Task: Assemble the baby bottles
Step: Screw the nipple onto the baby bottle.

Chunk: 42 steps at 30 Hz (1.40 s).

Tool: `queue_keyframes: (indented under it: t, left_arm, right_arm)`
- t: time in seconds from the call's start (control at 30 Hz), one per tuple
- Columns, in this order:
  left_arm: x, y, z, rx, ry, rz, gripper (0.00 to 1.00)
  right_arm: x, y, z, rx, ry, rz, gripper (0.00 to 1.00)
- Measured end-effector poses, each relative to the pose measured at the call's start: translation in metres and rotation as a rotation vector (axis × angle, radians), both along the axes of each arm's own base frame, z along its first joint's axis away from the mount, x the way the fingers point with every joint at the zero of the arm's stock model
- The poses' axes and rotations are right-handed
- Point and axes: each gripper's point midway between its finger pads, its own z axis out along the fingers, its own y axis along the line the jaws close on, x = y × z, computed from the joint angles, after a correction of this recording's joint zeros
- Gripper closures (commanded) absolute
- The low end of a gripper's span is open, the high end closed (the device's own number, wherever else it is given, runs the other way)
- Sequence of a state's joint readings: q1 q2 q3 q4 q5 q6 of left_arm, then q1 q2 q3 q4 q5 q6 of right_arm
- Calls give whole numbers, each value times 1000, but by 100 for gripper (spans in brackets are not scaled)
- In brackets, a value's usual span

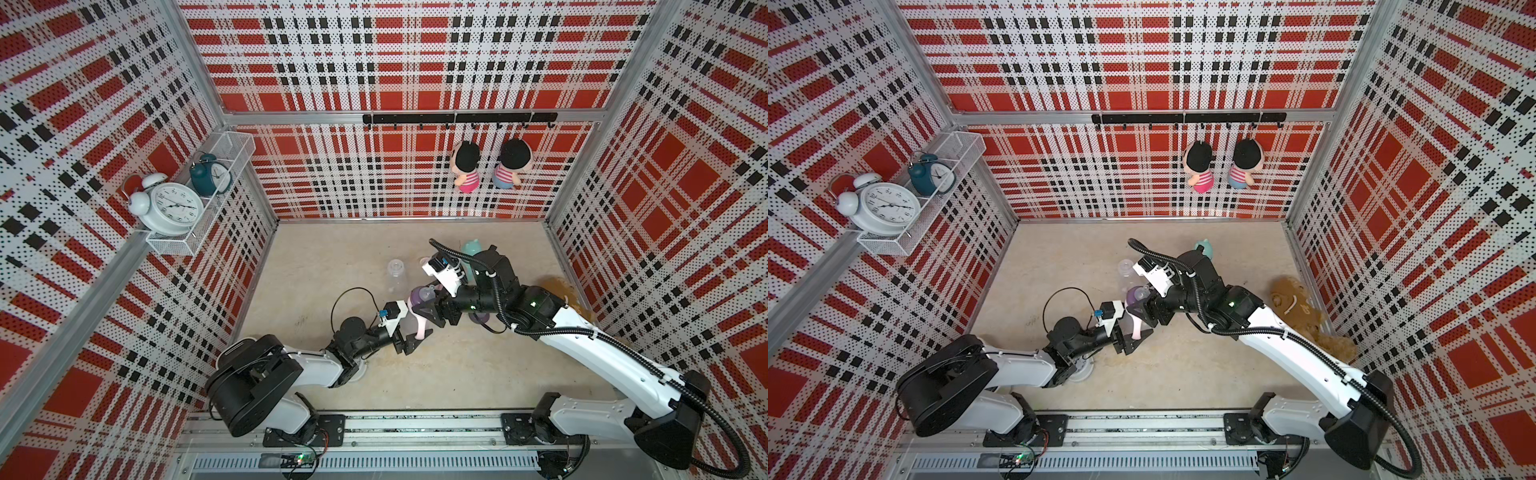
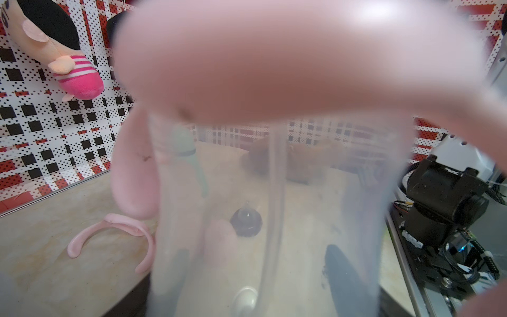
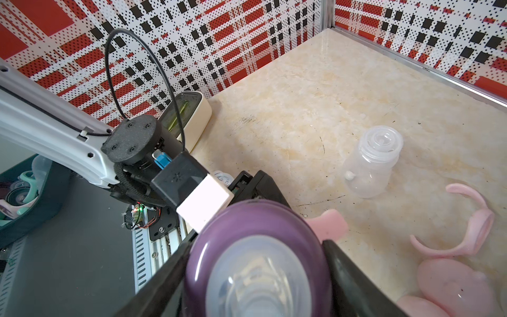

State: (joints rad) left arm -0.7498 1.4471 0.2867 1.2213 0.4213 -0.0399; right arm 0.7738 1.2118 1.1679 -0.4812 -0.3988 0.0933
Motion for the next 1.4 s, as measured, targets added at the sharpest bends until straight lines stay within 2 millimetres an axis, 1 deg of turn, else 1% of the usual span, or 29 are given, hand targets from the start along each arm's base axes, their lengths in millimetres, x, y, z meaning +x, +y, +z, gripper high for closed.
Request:
queue_keyframes:
  t: [0.23,0.5,0.8,1.2,1.4]
  left_arm:
    - [0,0,-3,11,1,3,100]
    - [5,-2,-5,31,1,23,100]
    - [11,-4,-14,72,18,49,100]
    - [11,-4,-23,96,37,48,100]
    - [10,-4,-22,93,34,45,100]
  right_arm:
    - [1,-4,0,-24,8,-19,35]
    - [9,-4,-4,-73,26,-46,35]
    - [15,-3,-15,-165,32,-77,35]
    - [16,-5,-24,-234,7,-125,35]
    - [14,-8,-23,-215,-21,-146,34]
